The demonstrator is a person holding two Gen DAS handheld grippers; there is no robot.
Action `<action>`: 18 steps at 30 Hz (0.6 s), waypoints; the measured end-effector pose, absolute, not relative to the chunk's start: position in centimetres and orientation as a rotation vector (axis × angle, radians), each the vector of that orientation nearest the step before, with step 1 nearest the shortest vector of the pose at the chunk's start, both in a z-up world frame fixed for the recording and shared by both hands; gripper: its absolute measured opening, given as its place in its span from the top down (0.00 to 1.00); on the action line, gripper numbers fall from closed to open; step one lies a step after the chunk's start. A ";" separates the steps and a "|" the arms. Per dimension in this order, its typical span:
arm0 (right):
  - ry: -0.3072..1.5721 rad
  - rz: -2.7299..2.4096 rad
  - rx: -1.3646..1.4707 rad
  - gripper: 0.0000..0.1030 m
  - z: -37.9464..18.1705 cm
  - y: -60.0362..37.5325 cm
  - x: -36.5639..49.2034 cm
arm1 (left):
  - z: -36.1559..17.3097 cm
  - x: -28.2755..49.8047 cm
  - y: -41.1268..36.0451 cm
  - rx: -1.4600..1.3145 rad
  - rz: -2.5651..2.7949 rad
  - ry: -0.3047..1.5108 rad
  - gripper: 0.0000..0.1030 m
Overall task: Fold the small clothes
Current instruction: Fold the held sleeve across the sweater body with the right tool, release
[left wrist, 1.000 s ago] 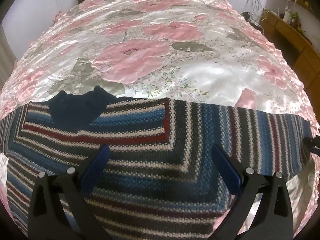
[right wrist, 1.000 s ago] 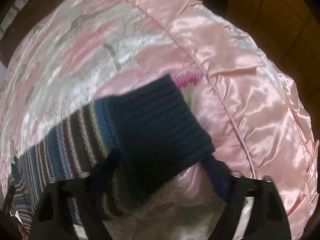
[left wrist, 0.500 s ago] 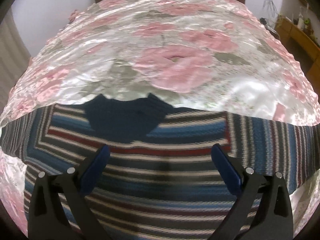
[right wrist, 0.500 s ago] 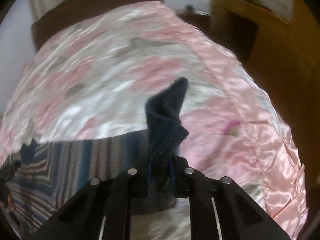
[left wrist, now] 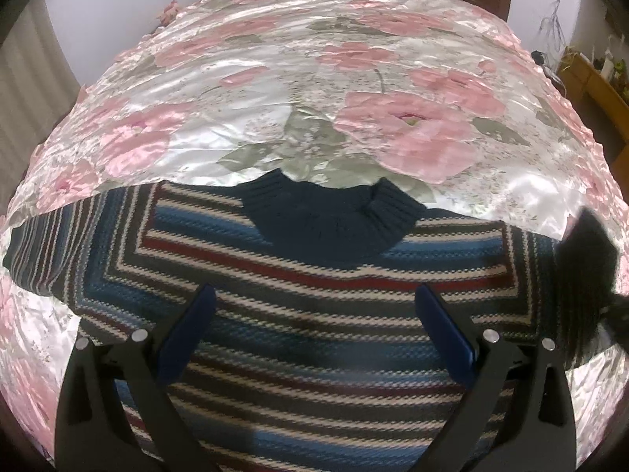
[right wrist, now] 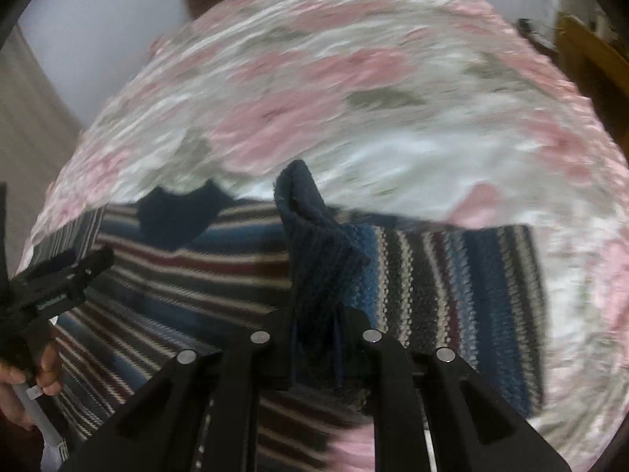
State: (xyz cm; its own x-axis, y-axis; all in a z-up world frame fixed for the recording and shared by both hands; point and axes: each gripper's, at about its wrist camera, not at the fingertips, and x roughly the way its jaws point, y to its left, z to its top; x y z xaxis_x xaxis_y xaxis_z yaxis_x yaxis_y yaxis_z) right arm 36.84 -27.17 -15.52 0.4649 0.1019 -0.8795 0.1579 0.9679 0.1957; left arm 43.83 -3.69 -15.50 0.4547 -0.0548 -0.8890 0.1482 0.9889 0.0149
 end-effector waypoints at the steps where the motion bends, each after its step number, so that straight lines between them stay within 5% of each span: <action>1: 1.108 -0.019 0.260 0.85 -16.1 -26.3 37.4 | -15.6 43.8 -3.5 0.096 -0.122 1.095 0.03; 6: 1.210 0.050 0.277 0.60 -18.7 -24.4 37.7 | -16.7 43.7 -3.3 0.103 -0.135 1.129 0.03; 18: 1.076 -0.187 0.325 0.57 -14.6 -35.6 29.0 | -20.1 41.0 -13.1 -0.012 -0.430 1.351 0.04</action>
State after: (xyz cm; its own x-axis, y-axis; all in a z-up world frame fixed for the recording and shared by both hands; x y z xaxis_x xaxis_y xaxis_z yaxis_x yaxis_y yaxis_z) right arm 29.02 -35.62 -14.59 0.4651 0.0073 -0.8853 0.3058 0.9371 0.1684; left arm 40.99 -13.07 -20.08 0.1525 -0.3066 -0.9395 0.2929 0.9220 -0.2533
